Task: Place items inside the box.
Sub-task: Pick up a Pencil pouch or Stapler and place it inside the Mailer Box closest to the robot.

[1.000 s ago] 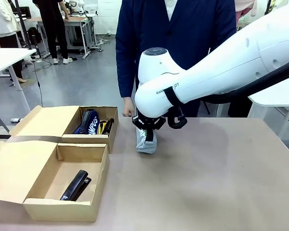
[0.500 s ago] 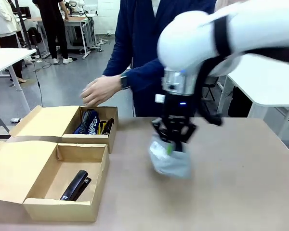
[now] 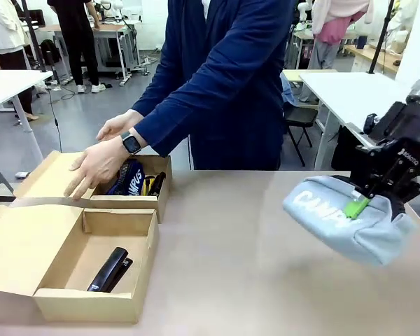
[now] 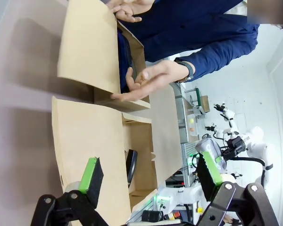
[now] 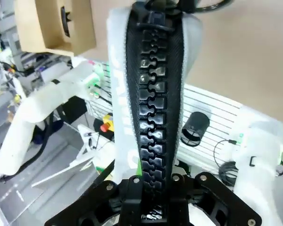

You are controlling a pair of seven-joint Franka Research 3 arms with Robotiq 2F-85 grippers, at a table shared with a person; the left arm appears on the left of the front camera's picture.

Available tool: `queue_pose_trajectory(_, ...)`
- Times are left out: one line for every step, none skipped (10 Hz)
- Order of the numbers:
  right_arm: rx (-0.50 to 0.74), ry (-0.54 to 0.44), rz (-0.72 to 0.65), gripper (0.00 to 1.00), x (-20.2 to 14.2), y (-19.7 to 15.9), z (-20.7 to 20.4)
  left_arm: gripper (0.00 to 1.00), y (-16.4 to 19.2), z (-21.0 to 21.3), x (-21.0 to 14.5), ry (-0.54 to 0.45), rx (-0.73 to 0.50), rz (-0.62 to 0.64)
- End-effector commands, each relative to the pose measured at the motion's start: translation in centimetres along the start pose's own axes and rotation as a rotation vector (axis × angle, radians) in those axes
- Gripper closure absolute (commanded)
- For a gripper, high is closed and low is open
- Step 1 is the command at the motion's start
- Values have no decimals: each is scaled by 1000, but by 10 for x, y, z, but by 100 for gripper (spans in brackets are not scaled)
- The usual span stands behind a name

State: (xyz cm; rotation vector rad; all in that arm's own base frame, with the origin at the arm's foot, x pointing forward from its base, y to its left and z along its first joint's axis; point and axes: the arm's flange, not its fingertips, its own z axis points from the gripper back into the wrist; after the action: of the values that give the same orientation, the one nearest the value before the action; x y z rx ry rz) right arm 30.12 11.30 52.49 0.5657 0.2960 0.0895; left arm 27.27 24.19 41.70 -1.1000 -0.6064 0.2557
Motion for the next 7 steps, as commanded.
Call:
queue_pose_trajectory(-157,51,27,100,8,31,-22,0,0,-1,1,-19,-23,-18)
queue_pose_trajectory(-157,51,27,100,8,31,-22,0,0,-1,1,-19,-23,-18)
queue_pose_trajectory(-40,16,10,93,1,9,-10,0,0,-1,1,-19,-23,-18)
queue_pose_trajectory(1,-119,-10,93,7,15,-10,0,0,-1,1,-19,-23,-18)
queue_pose_trajectory(18,-201,20,93,13,28,-16,0,0,-1,1,-19,-23,-18)
queue_pose_trajectory(21,-228,65,93,27,45,-27,0,0,-1,1,-19,-23,-18)
queue_pose_trajectory(16,-221,89,93,41,61,-39,0,0,-1,1,-19,-23,-18)
